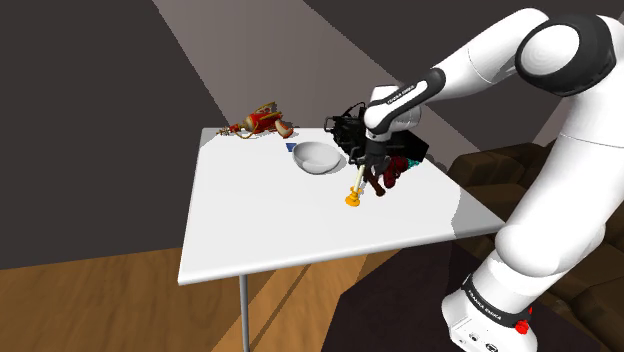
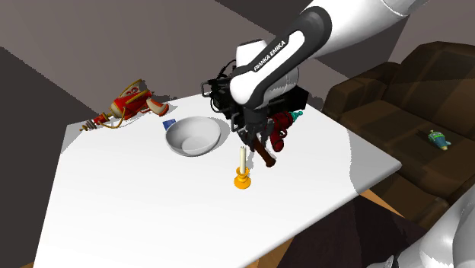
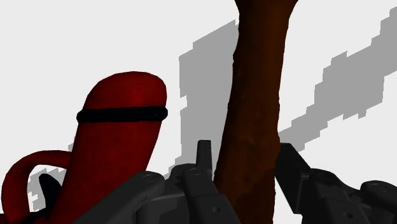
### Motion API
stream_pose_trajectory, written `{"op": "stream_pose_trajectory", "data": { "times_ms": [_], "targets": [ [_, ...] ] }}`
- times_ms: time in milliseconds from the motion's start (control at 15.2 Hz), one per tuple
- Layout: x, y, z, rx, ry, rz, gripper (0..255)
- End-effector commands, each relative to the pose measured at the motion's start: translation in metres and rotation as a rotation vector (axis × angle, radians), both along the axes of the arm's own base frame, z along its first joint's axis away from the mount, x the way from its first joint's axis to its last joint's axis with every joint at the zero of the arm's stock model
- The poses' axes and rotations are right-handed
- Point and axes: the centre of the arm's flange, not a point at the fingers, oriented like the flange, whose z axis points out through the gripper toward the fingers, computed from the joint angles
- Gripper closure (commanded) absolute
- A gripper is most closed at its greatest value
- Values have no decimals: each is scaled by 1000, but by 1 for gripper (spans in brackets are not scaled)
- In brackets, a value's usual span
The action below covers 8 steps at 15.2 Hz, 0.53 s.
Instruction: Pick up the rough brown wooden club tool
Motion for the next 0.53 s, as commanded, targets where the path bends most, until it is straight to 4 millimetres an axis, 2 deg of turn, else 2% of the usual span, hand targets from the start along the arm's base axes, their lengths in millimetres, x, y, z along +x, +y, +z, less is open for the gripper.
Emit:
{"op": "stream_pose_trajectory", "data": {
  "times_ms": [0, 462],
  "targets": [
    [-1, 0, 9, 0, 1, 0, 255],
    [-1, 0, 46, 0, 1, 0, 255]
  ]
}}
